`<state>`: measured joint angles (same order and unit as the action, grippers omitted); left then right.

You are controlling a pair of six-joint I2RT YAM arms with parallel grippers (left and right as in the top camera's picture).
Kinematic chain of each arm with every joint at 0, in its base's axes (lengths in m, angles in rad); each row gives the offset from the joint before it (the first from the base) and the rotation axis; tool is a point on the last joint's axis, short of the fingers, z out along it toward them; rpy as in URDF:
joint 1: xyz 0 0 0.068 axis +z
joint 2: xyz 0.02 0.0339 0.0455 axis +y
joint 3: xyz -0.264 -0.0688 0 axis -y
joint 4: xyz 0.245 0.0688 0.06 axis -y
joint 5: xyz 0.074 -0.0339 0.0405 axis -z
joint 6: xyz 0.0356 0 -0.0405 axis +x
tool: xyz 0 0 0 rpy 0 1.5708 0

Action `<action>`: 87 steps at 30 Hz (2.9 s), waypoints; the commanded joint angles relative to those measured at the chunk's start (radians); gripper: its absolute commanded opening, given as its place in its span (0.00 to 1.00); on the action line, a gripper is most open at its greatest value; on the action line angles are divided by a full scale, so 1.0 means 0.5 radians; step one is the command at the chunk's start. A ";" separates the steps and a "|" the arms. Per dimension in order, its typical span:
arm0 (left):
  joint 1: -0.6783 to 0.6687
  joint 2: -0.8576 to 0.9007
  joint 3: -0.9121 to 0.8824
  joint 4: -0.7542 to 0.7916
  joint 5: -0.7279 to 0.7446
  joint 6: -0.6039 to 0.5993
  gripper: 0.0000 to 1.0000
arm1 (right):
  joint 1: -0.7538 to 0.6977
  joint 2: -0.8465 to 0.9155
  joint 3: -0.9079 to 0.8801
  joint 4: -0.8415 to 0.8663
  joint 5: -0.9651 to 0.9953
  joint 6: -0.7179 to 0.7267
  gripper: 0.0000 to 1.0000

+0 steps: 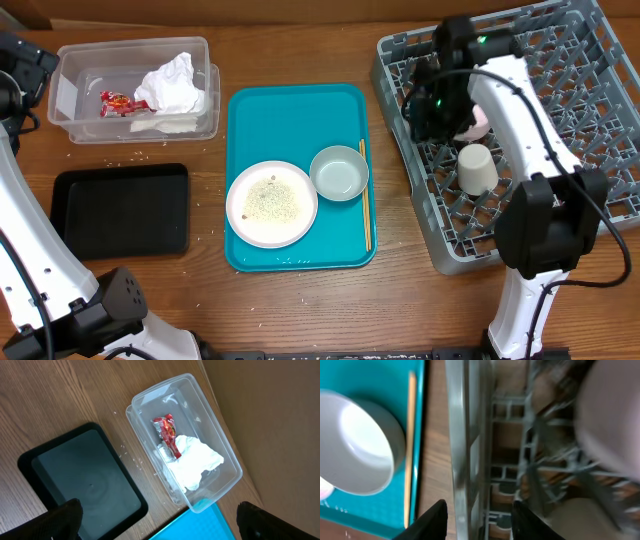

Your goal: Sort waste into correct bins and load items into the dishwasher

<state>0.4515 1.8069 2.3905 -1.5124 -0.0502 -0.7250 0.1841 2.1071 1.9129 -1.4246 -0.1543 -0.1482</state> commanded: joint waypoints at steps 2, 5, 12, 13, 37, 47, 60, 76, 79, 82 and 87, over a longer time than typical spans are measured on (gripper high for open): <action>-0.014 0.014 0.002 0.002 -0.024 0.030 1.00 | 0.012 -0.005 -0.179 0.056 -0.155 -0.081 0.40; -0.014 0.014 0.002 0.002 -0.024 0.030 1.00 | 0.013 -0.005 -0.224 0.060 -0.174 -0.079 0.40; -0.014 0.014 0.002 0.002 -0.024 0.030 1.00 | 0.016 -0.005 -0.232 0.156 -0.181 0.135 0.25; -0.014 0.014 0.002 0.002 -0.024 0.030 1.00 | 0.024 -0.005 -0.232 0.188 -0.191 0.176 0.23; -0.014 0.014 0.002 0.002 -0.024 0.030 1.00 | 0.159 -0.006 -0.082 0.491 0.045 0.829 0.23; -0.014 0.014 0.002 0.002 -0.024 0.030 1.00 | -0.031 -0.006 0.692 -0.163 0.314 0.930 0.51; -0.014 0.014 0.002 0.002 -0.024 0.030 1.00 | -0.377 -0.006 0.591 -0.476 0.341 1.135 0.04; -0.014 0.014 0.002 0.002 -0.024 0.030 1.00 | -0.378 -0.006 0.179 -0.301 0.192 1.121 0.04; -0.014 0.014 0.002 0.002 -0.024 0.030 1.00 | -0.378 -0.006 0.180 -0.314 0.150 1.119 0.04; -0.014 0.014 0.002 0.002 -0.024 0.030 1.00 | -0.376 -0.006 0.180 -0.326 0.010 1.015 0.04; -0.014 0.014 0.002 0.002 -0.024 0.030 1.00 | -0.372 -0.005 0.179 -0.410 -0.008 0.962 0.04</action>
<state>0.4515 1.8069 2.3905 -1.5120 -0.0502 -0.7250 -0.0105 2.1105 2.0033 -1.6203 -0.1276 0.3683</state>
